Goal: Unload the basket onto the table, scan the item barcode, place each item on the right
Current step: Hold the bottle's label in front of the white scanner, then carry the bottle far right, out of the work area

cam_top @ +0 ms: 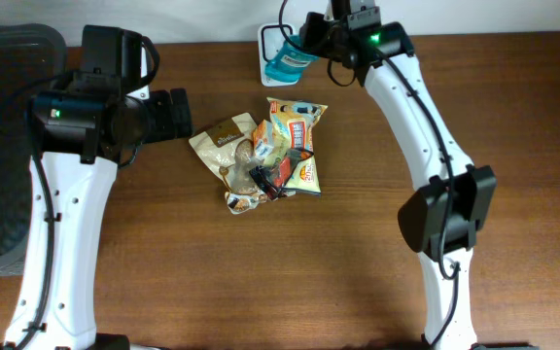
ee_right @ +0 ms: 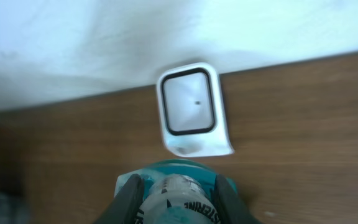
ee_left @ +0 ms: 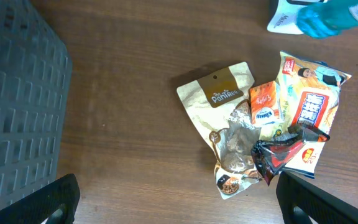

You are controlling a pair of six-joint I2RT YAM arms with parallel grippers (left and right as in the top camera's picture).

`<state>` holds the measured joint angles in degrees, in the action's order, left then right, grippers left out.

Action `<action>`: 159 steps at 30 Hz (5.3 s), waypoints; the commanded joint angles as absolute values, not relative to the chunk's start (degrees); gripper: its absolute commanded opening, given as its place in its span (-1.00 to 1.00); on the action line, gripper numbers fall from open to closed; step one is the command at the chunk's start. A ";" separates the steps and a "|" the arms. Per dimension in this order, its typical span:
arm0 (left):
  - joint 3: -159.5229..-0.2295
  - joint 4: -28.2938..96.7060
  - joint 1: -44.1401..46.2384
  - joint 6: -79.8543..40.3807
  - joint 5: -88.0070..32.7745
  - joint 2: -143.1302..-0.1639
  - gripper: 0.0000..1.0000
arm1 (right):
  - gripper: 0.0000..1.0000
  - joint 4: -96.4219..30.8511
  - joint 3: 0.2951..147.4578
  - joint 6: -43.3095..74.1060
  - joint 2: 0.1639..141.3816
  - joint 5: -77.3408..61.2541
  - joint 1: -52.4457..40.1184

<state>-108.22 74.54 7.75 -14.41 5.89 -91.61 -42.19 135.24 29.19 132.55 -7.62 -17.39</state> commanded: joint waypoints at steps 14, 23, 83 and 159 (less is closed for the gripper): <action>-108.57 74.65 7.35 -14.96 6.28 -91.83 0.98 | -0.92 -31.77 137.19 75.53 137.14 -18.79 -15.68; -108.57 74.65 7.35 -14.96 6.31 -91.81 0.98 | -0.92 -25.45 137.16 88.31 143.26 -24.47 -11.88; -108.57 74.65 7.35 -14.96 6.28 -91.83 0.98 | -0.91 -46.17 138.34 48.38 123.13 -19.79 7.18; -108.57 74.65 7.84 -14.96 6.28 -91.83 0.98 | 0.87 -67.26 140.53 21.21 118.15 -28.77 36.01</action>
<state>-108.22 74.54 7.77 -14.41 5.87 -91.61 -65.14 140.27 20.99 117.84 -14.20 41.32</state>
